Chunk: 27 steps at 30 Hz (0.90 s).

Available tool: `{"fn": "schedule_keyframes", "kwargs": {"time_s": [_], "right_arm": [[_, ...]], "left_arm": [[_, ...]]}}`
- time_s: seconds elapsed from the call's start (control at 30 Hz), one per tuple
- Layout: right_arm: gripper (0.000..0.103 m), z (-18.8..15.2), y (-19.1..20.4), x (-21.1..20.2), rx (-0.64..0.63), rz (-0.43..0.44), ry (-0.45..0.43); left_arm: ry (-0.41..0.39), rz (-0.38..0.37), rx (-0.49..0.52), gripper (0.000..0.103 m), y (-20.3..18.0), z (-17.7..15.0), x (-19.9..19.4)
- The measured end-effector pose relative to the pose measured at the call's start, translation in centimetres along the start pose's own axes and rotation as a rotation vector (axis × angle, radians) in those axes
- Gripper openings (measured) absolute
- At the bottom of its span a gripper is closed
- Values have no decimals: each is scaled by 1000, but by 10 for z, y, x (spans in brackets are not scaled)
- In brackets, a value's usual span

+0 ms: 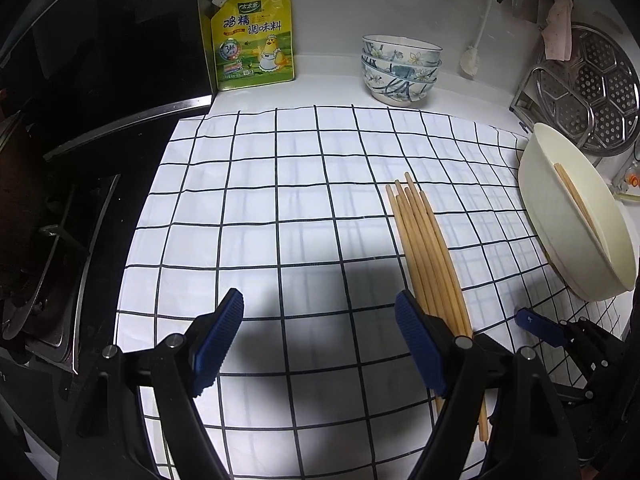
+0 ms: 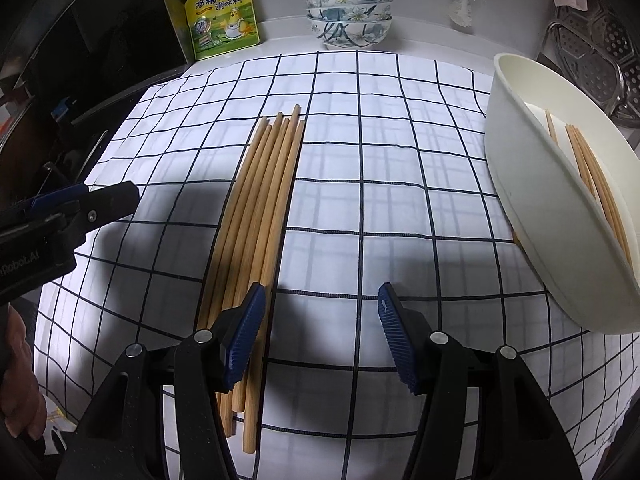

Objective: Organize utensils
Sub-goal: 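Lower the right tool and grasp another wooden chopstick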

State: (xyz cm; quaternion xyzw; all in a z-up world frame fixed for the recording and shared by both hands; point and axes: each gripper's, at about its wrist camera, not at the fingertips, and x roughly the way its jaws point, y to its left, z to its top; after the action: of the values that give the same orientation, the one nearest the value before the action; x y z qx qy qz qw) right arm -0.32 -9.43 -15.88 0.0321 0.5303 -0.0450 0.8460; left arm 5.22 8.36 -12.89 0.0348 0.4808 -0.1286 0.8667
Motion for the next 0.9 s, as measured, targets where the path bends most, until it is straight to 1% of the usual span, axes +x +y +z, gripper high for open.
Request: {"fn": "schedule_keyframes", "kwargs": {"time_s": [0.2,0.3,0.63,0.77,0.9], "right_arm": [[56,-3,7,1,-47,-9,10],[56,-5,4,0,-49,-16,8],[56,-6,-21,-1,-9,-48,0],[56,-4,-38,-1,28,-76,-3],[56,-4,-44,-3,39,-88,-3]], "left_arm": [[0,5,-14,77,-1,0,0],[3,4,-15,77,-3,-1,0],[36,-27,20,79,-25,-13,11],[46,-24,49,79,-35,-17,18],[58,-26,58,79,-39,-18,26]]}}
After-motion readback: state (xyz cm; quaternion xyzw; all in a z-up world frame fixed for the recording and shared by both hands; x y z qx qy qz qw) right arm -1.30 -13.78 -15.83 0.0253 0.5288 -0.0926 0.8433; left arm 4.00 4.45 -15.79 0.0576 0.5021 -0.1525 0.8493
